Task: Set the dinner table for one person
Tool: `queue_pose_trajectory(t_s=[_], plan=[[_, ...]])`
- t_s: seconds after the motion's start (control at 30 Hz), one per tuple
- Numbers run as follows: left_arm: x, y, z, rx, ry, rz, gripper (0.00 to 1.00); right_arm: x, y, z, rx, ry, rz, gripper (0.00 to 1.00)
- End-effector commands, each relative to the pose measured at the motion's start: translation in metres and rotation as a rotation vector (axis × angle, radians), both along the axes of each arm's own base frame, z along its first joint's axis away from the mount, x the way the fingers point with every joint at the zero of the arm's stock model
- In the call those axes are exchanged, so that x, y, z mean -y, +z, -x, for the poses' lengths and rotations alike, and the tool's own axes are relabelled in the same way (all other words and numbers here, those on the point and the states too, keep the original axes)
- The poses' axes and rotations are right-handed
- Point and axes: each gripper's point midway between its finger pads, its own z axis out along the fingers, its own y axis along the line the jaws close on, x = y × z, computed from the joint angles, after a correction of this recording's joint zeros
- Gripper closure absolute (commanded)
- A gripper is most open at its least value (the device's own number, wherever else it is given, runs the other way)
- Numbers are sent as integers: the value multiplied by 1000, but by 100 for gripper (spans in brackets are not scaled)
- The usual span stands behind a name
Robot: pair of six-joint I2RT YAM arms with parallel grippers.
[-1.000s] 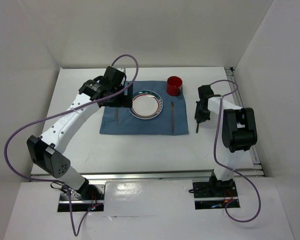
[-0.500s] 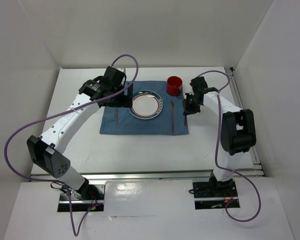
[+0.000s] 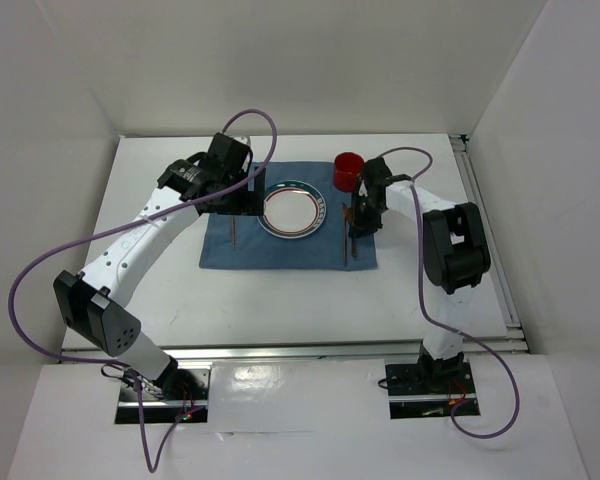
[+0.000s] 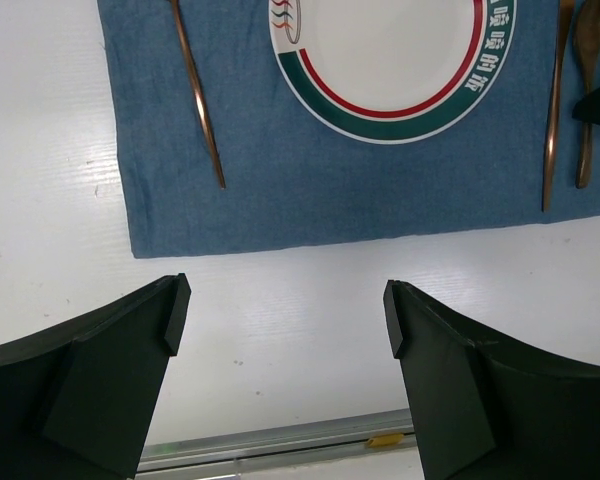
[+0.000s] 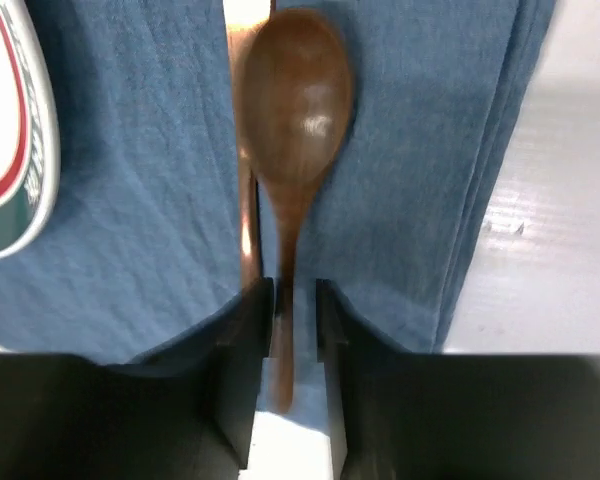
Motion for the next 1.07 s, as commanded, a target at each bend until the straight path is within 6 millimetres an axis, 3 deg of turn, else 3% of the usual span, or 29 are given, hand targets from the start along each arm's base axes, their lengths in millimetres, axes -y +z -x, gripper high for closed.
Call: queue_pose_trajectory(t_s=[0.0, 0.07, 0.17, 0.2, 0.3, 0.37, 0.43, 0.47, 0.5, 0.53, 0.57, 0.67, 0.73, 0.87, 0.9, 1.0, 1.03], plan=[[-5, 28, 1, 71, 12, 17, 2, -10, 21, -16, 65, 0, 12, 61], [-5, 28, 1, 71, 12, 18, 2, -13, 35, -16, 102, 5, 12, 46], [-5, 28, 1, 71, 12, 18, 2, -7, 66, -21, 176, -25, 26, 33], [-5, 28, 1, 71, 12, 18, 2, -2, 74, -21, 193, -39, 49, 22], [-4, 34, 1, 81, 12, 23, 2, 12, 110, -21, 273, -77, 66, 13], [-5, 38, 0, 94, 18, 22, 2, 34, 134, -23, 324, -160, 80, 5], [-6, 41, -2, 105, 25, 20, 2, 60, 148, -21, 362, -264, 136, 3], [-6, 41, -2, 105, 25, 20, 2, 67, 166, -16, 410, -286, 145, 1], [-6, 48, -2, 129, 25, 34, 2, 77, 169, -12, 419, -311, 163, 0], [-7, 56, -4, 161, 33, 43, 2, 88, 186, -6, 466, -346, 175, 0], [-8, 56, -4, 162, 26, 36, 2, 92, 183, -5, 462, -356, 194, 0], [-8, 64, -5, 204, 20, 52, 2, 120, 204, 17, 514, -443, 254, 0], [-9, 65, -7, 221, 28, 53, 2, 129, 220, 31, 557, -475, 272, 0], [-15, 74, -7, 258, 42, 41, 2, 141, 226, 55, 566, -499, 291, 0], [-14, 76, -8, 266, 42, 46, 2, 144, 235, 59, 593, -513, 291, 0], [-15, 79, -7, 274, 43, 50, 2, 147, 226, 71, 574, -493, 312, 0], [-15, 84, -7, 289, 43, 60, 2, 150, 234, 75, 599, -507, 313, 0]])
